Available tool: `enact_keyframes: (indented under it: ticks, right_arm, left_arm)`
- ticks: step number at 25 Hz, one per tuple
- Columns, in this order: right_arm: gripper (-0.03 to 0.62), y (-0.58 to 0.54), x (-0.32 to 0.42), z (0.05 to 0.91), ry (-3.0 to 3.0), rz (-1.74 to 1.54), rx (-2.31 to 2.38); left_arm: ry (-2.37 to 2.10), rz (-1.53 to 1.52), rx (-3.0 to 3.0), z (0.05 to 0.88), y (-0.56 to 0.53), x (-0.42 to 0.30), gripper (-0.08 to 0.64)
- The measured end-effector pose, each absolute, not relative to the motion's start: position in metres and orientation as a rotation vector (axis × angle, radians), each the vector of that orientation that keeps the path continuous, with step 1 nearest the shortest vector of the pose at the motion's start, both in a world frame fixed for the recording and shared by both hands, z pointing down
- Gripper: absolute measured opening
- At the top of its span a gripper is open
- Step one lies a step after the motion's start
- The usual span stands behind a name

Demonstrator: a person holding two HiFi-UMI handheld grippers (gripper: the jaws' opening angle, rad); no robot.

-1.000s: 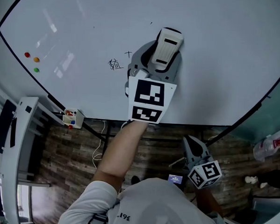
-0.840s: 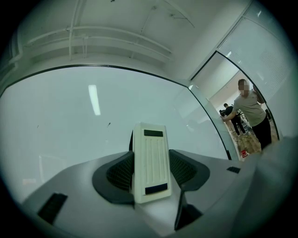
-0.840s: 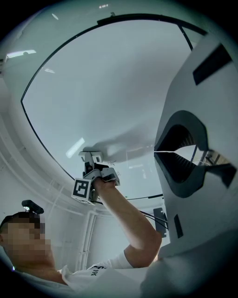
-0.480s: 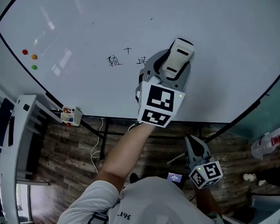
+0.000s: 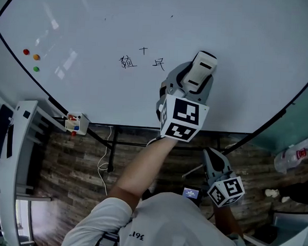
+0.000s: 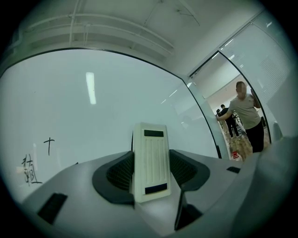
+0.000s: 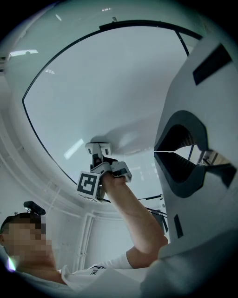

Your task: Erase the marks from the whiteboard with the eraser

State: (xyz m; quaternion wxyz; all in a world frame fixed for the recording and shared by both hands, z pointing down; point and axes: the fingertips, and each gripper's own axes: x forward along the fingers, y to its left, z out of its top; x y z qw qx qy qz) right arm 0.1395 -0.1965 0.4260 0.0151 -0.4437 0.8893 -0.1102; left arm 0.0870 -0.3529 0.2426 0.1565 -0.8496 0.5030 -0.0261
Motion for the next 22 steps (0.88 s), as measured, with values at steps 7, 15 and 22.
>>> enact_keyframes:
  ticks: [7, 15, 22]
  right_arm:
    - [0.026, -0.197, 0.128, 0.425, 2.783, -0.341, -1.356]
    - [0.026, -0.199, 0.114, 0.425, 2.8, -0.345, -1.324]
    - [0.026, -0.199, 0.1, 0.424, 2.822, -0.338, -1.295]
  left_arm:
    - [1.491, -0.044, -2.433, 0.244, -0.354, 0.065, 0.245]
    - [1.53, -0.005, -2.437, 0.235, -0.352, 0.037, 0.245]
    - [1.563, 0.015, -2.445, 0.232, -0.351, 0.019, 0.245]
